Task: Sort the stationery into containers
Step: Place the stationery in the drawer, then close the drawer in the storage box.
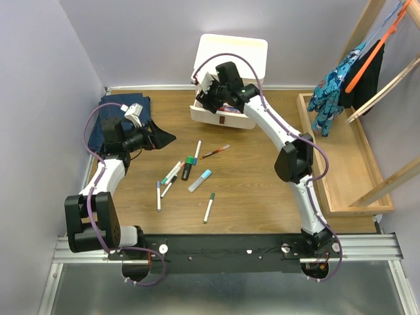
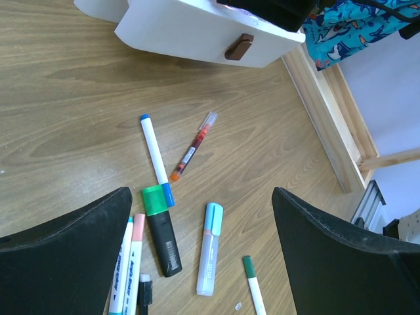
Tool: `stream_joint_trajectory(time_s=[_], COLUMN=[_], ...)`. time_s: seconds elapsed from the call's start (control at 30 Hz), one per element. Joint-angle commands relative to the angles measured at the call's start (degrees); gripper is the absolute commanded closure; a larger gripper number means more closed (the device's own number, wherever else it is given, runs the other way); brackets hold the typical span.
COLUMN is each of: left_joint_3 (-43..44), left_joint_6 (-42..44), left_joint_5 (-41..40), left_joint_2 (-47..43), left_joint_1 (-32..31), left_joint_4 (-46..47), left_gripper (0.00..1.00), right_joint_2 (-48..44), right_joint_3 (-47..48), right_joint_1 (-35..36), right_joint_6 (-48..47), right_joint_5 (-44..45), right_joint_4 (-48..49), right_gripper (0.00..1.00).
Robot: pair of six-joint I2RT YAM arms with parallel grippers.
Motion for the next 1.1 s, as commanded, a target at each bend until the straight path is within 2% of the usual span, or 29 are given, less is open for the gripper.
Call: stream_joint_trajectory(time_s=[0.0, 0.33, 0.53, 0.67, 0.7, 0.73, 0.8, 0.83, 0.9, 0.93, 0.97, 1.0, 1.07], left_joint_3=[1.25, 2.48, 1.87, 1.43, 1.34, 1.25, 1.08, 0.99, 0.73, 0.64, 0.55, 0.38, 0.2], left_joint_6=[0.61, 0.18, -0.61, -0.88, -0.97, -1.05, -1.14, -1.23, -1.14, -1.14, -1.14, -1.06, -0.79], left_joint_5=[0.37, 0.72, 0.64, 0.81, 0.73, 0.81, 0.72, 0.64, 0.55, 0.2, 0.02, -0.07, -0.5], left_joint_2=[1.09, 2.5, 1.98, 1.45, 1.19, 1.19, 0.84, 0.75, 0.48, 0.31, 0.31, 0.05, -0.13], left_joint_1=[0.77, 0.86, 0.86, 0.86, 0.86, 0.86, 0.86, 0.95, 0.86, 0.95, 0.77, 0.77, 0.68], left_joint_4=[-0.27, -0.1, 0.78, 1.57, 1.74, 1.83, 2.18, 2.19, 2.19, 2.19, 2.1, 2.01, 1.57], left_gripper=[0.03, 0.03, 0.04, 0.03, 0.03, 0.04, 0.04, 0.04, 0.04, 0.04, 0.04, 0.04, 0.04], right_joint_2=[2.37, 2.2, -2.53, -9.74, -11.06, -12.38, -15.9, -16.95, -19.33, -19.86, -20.3, -21.09, -21.53], right_joint_3=[2.29, 2.2, 1.15, -8.74, -11.13, -12.98, -18.94, -20.72, -25.54, -27.22, -28.37, -29.43, -32.07], right_joint_1=[0.43, 0.34, 0.34, 0.34, 0.34, 0.43, 0.43, 0.51, 0.69, 0.78, 0.87, 1.04, 1.13], right_joint_6=[0.85, 3.91, 9.18, 12.62, 12.8, 12.28, 11.22, 10.08, 8.5, 7.01, 6.56, 6.3, 4.11], right_joint_5=[-0.35, 1.94, 1.32, -0.24, -1.3, -2.62, -5.87, -6.4, -6.85, -6.5, -5.71, -3.18, -0.19], right_joint_4=[2.07, 4.88, 6.28, 9.88, 9.89, 9.71, 8.31, 7.7, 6.03, 5.59, 5.49, 5.49, 5.67], right_gripper=[0.38, 0.16, 0.14, 0.18, 0.21, 0.3, 0.41, 0.53, 0.69, 0.87, 0.95, 0.99, 0.99])
